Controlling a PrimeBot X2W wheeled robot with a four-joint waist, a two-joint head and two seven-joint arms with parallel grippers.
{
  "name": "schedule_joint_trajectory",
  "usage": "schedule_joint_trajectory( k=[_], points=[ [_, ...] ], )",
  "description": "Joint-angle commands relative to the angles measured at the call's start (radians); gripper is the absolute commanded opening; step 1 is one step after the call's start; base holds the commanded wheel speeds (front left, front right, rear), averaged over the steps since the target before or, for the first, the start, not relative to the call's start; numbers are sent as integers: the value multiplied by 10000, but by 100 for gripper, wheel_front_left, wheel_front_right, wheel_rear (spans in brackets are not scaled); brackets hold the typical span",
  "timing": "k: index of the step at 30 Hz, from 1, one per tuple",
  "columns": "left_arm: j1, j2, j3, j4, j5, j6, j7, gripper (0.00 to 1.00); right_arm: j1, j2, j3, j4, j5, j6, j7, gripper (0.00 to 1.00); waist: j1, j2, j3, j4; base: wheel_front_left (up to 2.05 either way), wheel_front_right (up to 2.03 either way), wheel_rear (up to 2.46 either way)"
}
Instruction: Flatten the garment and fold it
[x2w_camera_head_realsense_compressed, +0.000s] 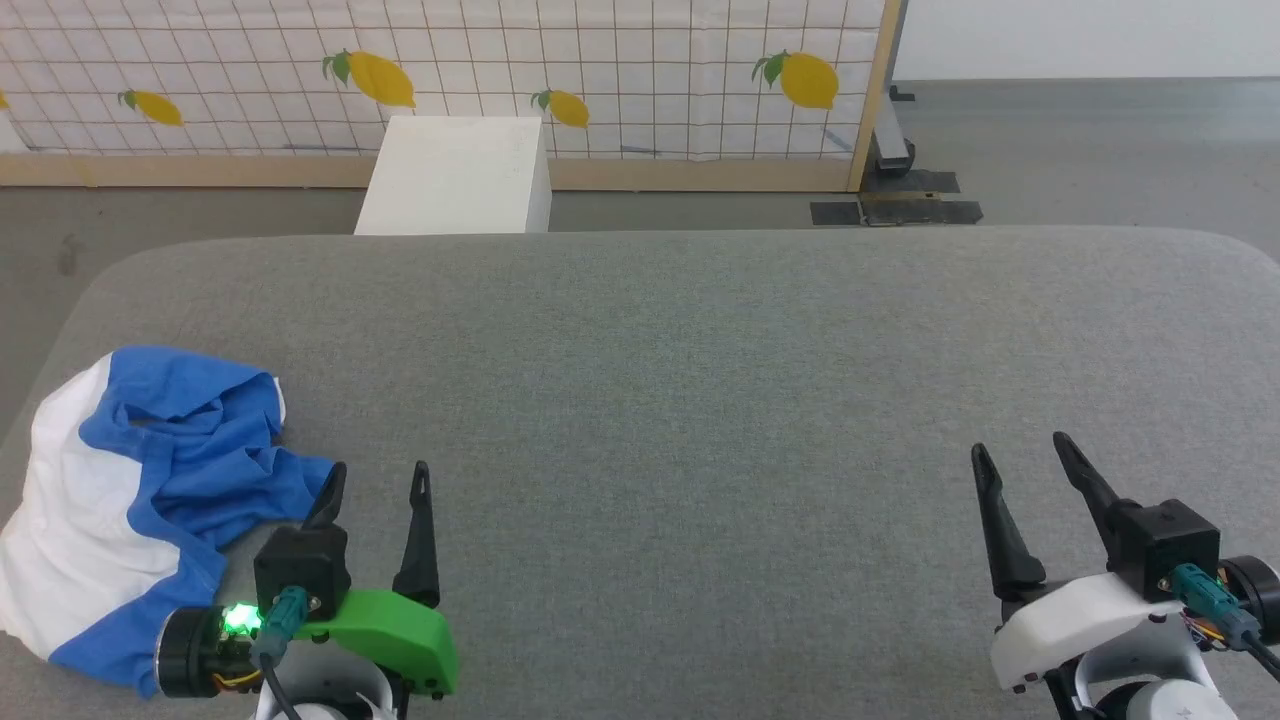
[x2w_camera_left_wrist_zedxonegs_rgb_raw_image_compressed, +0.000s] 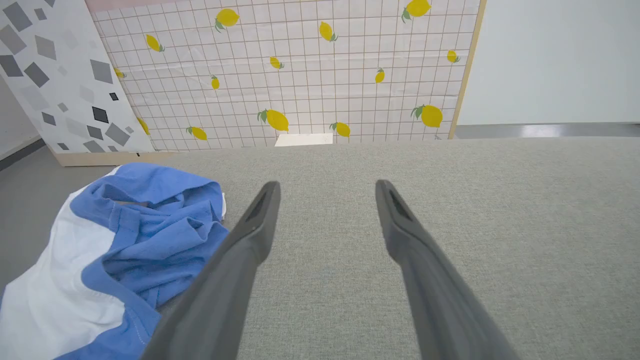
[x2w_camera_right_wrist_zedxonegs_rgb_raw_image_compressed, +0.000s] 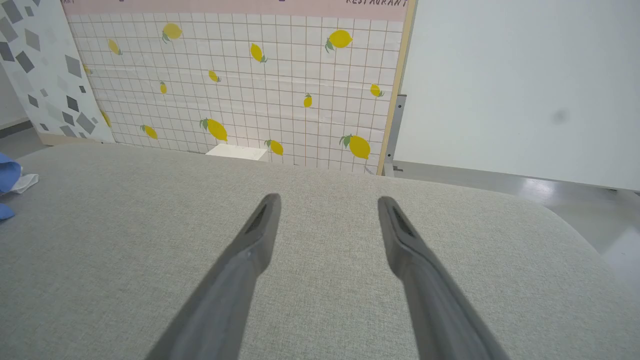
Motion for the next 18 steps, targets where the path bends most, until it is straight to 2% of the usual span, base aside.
schedule_joint_trajectory(
  k=[1,18],
  points=[
    [106,-9,-37,-49,-49,56,-108,100,46,5,-74,15,87,-3,-110,100,0,0,-1,38,0,0,0],
    [350,-16,-42,-69,-155,116,-454,100,107,8,0,101,78,-6,-458,100,0,0,-136,695,0,0,0]
  ],
)
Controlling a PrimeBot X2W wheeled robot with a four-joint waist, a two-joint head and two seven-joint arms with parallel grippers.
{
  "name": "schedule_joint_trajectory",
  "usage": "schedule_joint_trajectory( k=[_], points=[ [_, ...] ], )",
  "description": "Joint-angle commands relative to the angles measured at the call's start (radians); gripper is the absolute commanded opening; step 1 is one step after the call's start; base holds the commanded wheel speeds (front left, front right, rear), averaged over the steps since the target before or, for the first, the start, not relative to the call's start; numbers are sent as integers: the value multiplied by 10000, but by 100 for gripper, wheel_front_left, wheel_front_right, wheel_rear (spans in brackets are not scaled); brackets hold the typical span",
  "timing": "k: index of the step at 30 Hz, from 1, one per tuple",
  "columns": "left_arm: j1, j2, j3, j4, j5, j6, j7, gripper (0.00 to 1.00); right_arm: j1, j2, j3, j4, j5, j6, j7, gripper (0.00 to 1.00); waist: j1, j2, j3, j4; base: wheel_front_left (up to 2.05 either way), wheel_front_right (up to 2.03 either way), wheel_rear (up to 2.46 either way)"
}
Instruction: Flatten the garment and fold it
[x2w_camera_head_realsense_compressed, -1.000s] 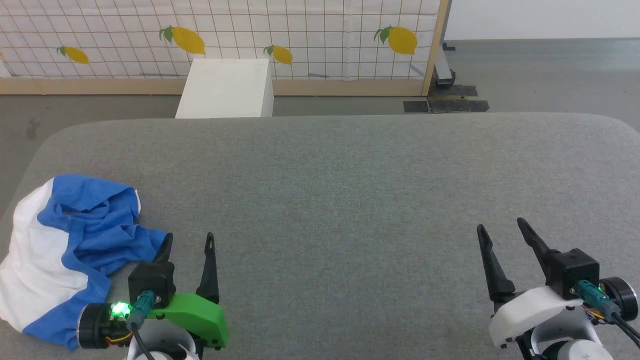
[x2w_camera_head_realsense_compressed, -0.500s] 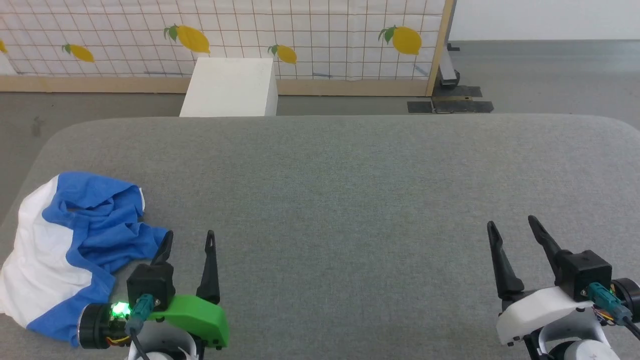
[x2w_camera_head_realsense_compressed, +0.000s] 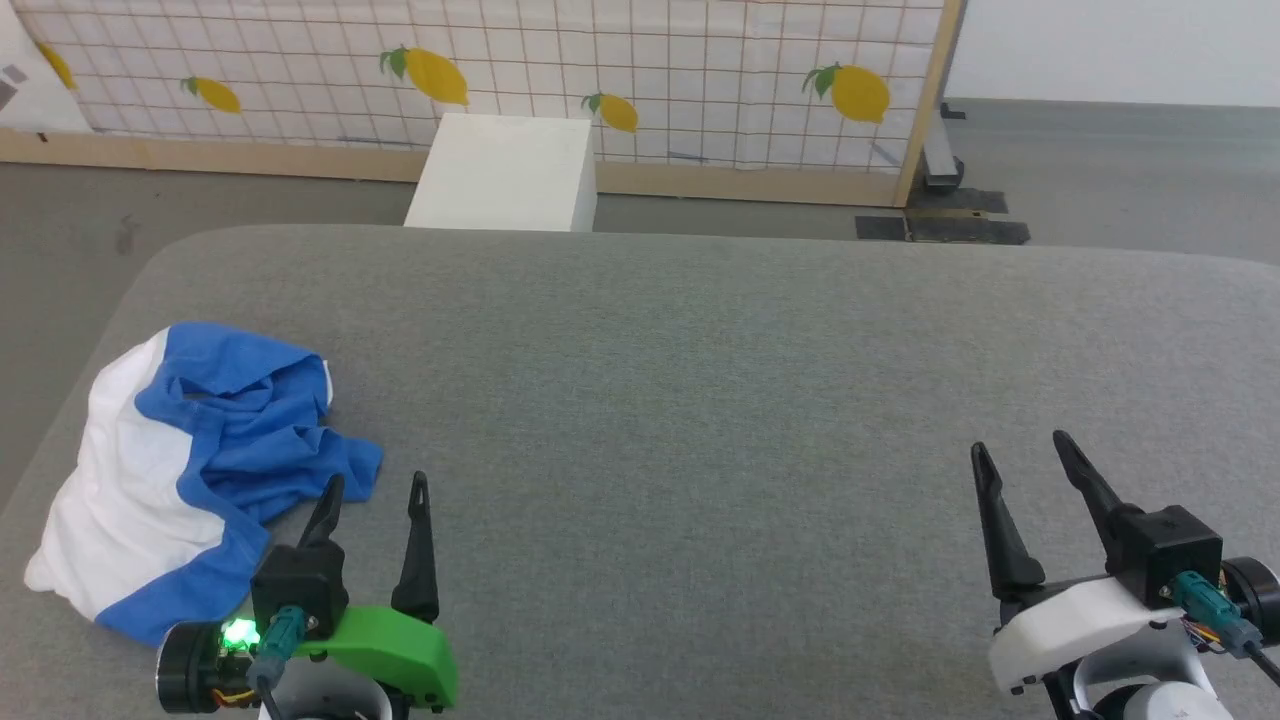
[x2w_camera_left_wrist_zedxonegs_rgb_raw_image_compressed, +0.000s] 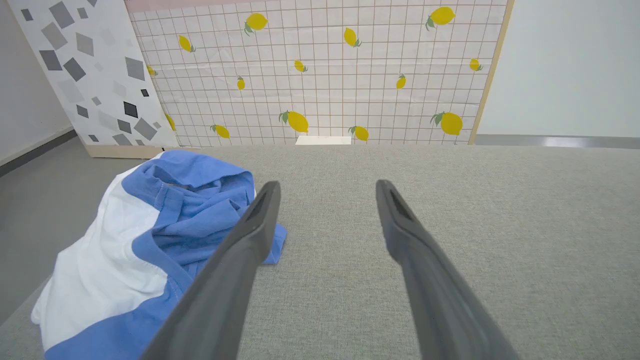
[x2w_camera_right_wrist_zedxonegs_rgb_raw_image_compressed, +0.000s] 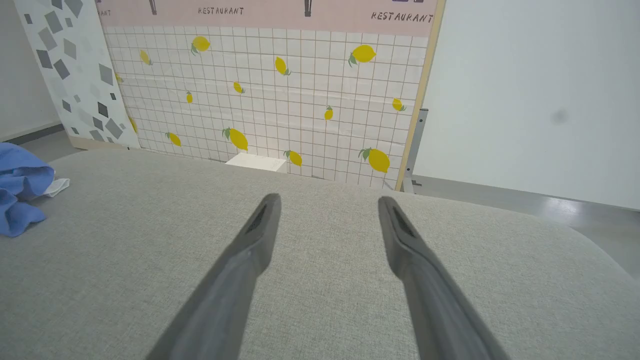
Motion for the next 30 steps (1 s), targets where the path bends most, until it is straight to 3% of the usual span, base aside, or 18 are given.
schedule_joint_trajectory(
  k=[1,30],
  points=[
    [134,-16,-22,-44,-88,58,-109,100,96,8,14,50,73,-6,-126,100,0,0,-33,146,0,0,0],
    [604,-28,-132,-78,-349,248,-704,100,52,14,710,337,78,-10,-724,100,0,0,-76,2101,0,0,0]
  ],
)
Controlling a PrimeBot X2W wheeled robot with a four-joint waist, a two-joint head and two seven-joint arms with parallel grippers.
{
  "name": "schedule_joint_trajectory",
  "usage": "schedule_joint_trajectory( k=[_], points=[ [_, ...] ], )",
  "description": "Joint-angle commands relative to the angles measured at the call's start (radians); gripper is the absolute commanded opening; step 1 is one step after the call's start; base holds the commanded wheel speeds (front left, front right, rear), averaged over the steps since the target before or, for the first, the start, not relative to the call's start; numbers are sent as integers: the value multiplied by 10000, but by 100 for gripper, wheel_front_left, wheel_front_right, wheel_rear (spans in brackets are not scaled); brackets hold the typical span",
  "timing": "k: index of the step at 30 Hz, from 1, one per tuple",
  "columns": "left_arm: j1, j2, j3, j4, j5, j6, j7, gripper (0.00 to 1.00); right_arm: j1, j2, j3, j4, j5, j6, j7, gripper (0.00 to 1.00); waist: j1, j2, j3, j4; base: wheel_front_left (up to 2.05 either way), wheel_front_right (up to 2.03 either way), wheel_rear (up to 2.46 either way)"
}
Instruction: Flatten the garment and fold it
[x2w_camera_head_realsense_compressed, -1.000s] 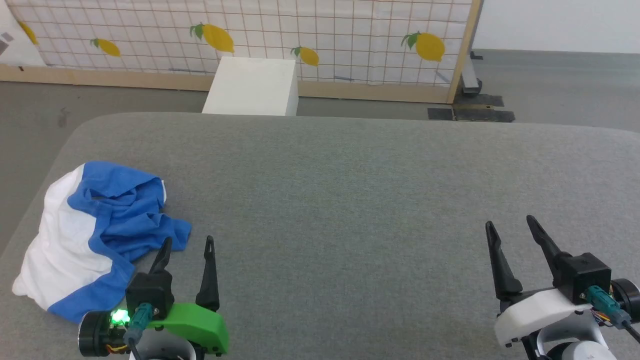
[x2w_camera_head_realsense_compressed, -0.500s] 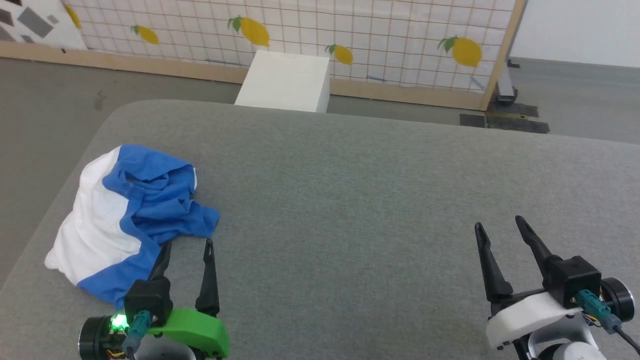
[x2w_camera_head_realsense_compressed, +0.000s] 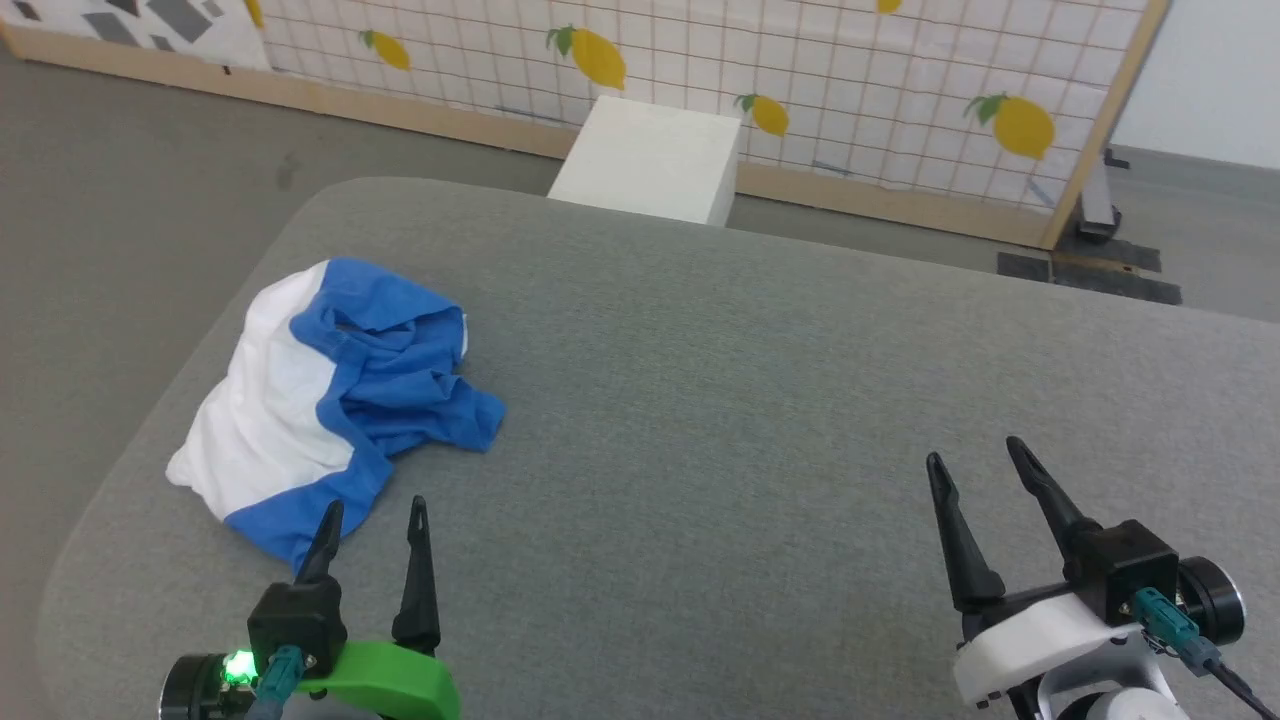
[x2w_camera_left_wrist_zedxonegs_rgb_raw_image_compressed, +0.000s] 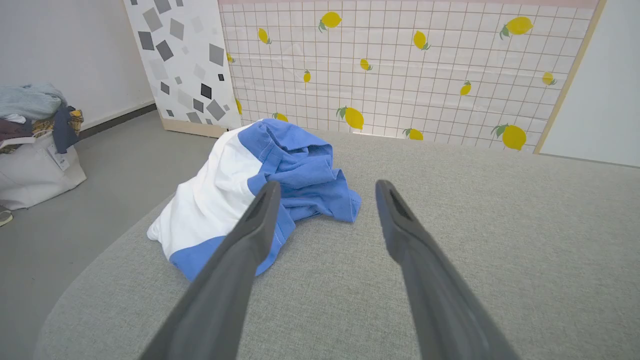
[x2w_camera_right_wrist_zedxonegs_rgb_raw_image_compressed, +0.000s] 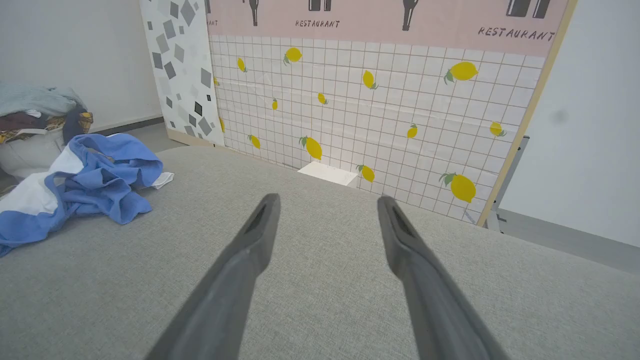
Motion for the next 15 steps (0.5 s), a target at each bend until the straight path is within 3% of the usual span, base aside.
schedule_joint_trajectory(
  k=[1,15],
  points=[
    [128,-28,-3,-49,-115,68,-109,100,47,13,39,47,51,-11,-115,100,0,0,-47,259,0,0,0],
    [410,-34,11,-100,-168,103,-401,100,78,16,276,249,151,-13,-408,100,0,0,-197,1230,0,0,0]
  ],
)
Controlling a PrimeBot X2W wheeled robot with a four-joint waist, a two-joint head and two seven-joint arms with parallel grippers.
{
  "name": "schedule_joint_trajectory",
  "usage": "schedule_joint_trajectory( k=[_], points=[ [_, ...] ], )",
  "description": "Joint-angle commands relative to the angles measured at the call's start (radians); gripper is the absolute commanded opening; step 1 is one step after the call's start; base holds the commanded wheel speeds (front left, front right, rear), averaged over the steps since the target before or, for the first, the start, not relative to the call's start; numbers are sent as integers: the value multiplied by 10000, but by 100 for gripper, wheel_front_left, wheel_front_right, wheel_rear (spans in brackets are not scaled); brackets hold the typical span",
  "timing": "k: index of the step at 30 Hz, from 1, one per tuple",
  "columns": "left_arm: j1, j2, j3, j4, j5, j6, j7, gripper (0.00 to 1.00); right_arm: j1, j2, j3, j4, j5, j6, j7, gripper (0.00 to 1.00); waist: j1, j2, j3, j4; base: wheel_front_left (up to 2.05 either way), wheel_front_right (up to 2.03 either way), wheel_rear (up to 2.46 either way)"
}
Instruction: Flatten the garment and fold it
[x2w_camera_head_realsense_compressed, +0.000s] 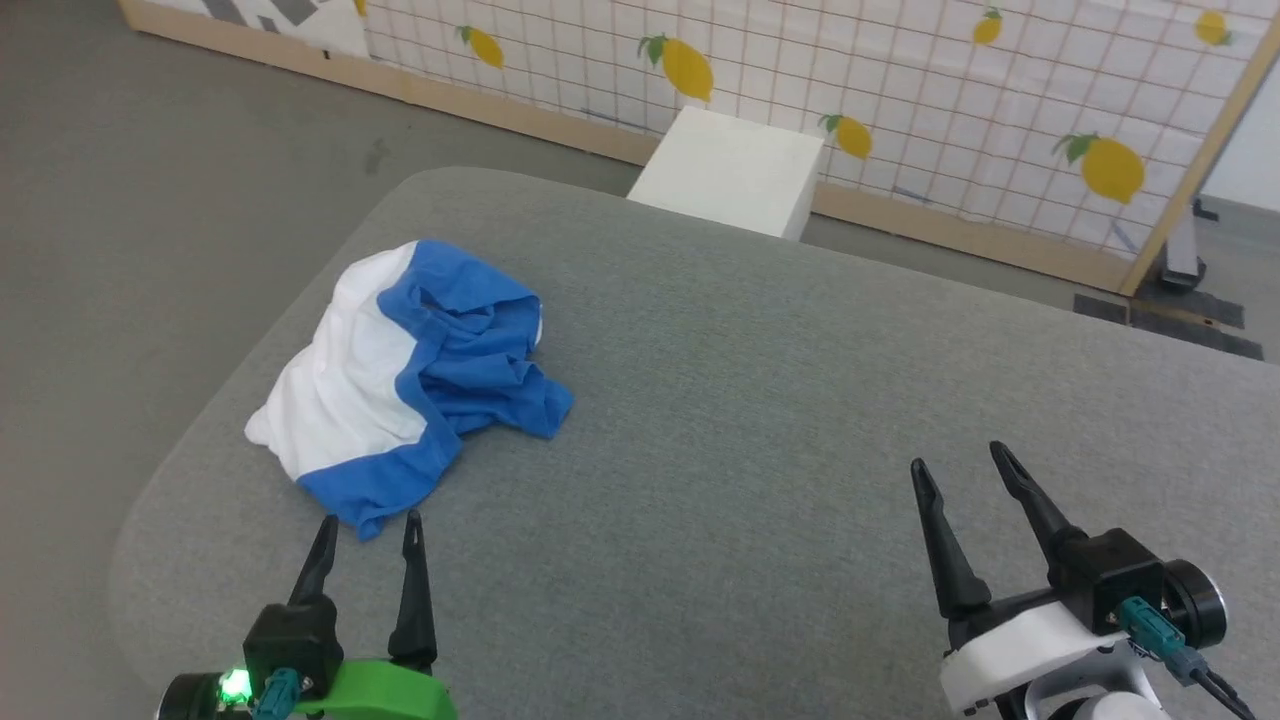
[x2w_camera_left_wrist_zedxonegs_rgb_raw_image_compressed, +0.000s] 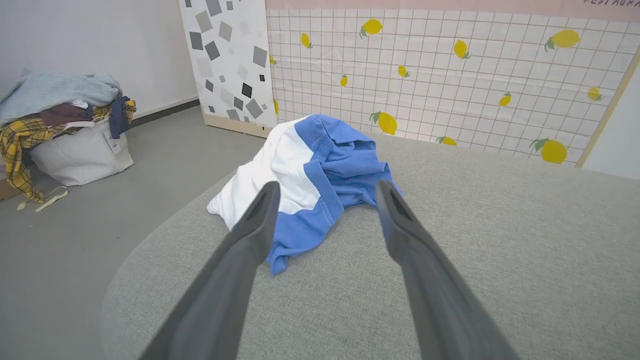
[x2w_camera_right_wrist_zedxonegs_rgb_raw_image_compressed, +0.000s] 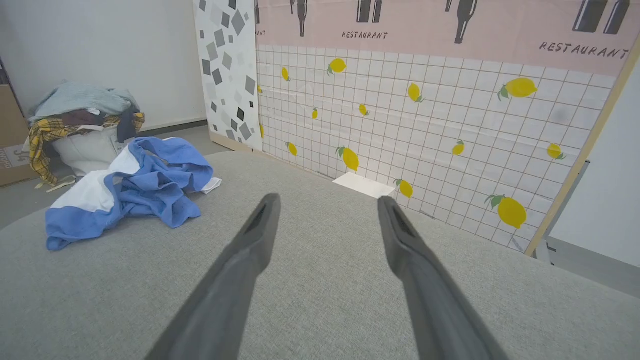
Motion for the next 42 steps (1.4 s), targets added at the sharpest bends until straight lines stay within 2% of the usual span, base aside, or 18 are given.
schedule_joint_trajectory(
  k=[1,42],
  points=[
    [156,-35,-12,-66,-143,45,-122,100,79,14,31,52,95,-13,-103,100,0,0,-49,187,0,0,0],
    [755,-51,-157,27,-224,-135,-964,100,169,22,416,480,275,-19,-949,100,0,0,-241,1659,0,0,0]
  ],
)
